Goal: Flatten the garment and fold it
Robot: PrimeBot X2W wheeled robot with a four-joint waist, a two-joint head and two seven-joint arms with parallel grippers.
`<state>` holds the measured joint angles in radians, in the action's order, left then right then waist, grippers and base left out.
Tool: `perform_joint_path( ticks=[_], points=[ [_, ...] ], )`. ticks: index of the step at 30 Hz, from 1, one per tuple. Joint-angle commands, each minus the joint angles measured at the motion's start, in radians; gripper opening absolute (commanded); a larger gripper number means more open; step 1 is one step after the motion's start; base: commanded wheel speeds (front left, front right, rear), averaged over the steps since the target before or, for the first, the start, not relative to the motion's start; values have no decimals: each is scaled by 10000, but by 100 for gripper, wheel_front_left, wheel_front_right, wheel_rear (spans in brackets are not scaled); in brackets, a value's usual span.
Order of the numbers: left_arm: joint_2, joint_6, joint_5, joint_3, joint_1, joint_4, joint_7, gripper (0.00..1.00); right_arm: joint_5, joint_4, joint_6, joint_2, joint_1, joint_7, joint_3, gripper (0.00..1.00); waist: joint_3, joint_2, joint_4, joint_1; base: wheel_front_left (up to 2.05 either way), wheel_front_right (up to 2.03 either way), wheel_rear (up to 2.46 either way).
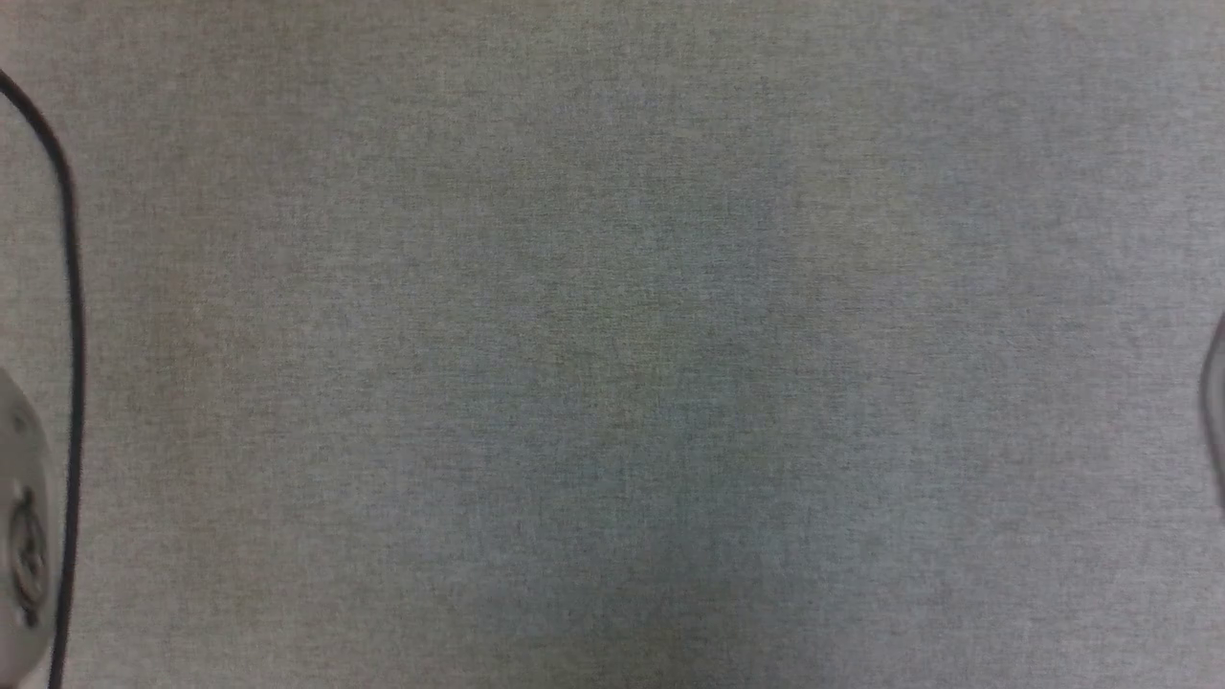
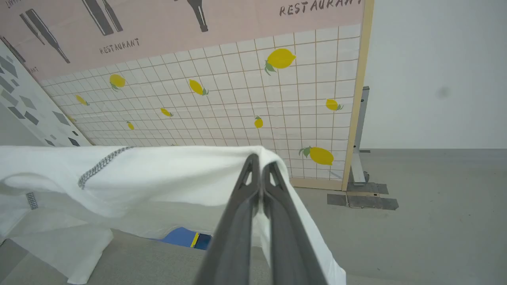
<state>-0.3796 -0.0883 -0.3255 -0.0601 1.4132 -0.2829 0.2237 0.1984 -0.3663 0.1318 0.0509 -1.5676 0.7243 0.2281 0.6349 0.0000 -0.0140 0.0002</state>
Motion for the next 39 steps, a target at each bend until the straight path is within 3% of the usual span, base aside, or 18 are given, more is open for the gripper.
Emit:
perform_joint_path(
  ticks=[1, 3, 7, 14, 21, 27, 32, 39],
  points=[
    [-178, 135, 65, -94, -442, 116, 39, 0, 233, 61, -11, 22, 434, -42, -134, 0, -35, 0, 79, -2, 0, 0, 0],
    [-410, 494, -27, -306, -1617, 374, 238, 0, 1146, 570, -11, 358, 1828, -92, -664, 0, -399, 0, 203, -2, 0, 0, 0],
    [-394, 663, -314, -308, -2950, 724, 104, 0, 1933, 1596, -11, 851, 3744, -550, -1030, 0, -1012, 0, 378, -2, 0, 0, 0],
    [88, 857, -1192, -237, -6274, 1492, -296, 0, 3151, 3369, -11, 855, 8185, -1304, -631, 0, -2549, 0, 624, -2, 0, 0, 0],
    [1037, 284, -2354, 250, -10556, 1944, -437, 0, 3432, 4016, -11, 388, 12283, -1819, -491, 0, -4038, 0, 497, -2, 0, 0, 0],
    [1676, -173, -2940, 452, -13388, 2147, -372, 0, 3037, 3848, -11, 247, 14446, -2416, -620, 0, -4711, 0, 328, -2, 0, 0, 0],
    [1886, -601, -3155, 489, -15002, 2300, 59, 0, 2679, 3717, -11, 292, 15781, -2317, -562, 0, -5279, 0, 371, -2, 0, 0, 0],
    [1870, -1228, -3400, 396, -16646, 2950, 1292, 0, 2111, 4450, -11, 408, 17418, -1245, -223, 0, -5831, 0, 491, -2, 0, 0, 0]
  ],
)
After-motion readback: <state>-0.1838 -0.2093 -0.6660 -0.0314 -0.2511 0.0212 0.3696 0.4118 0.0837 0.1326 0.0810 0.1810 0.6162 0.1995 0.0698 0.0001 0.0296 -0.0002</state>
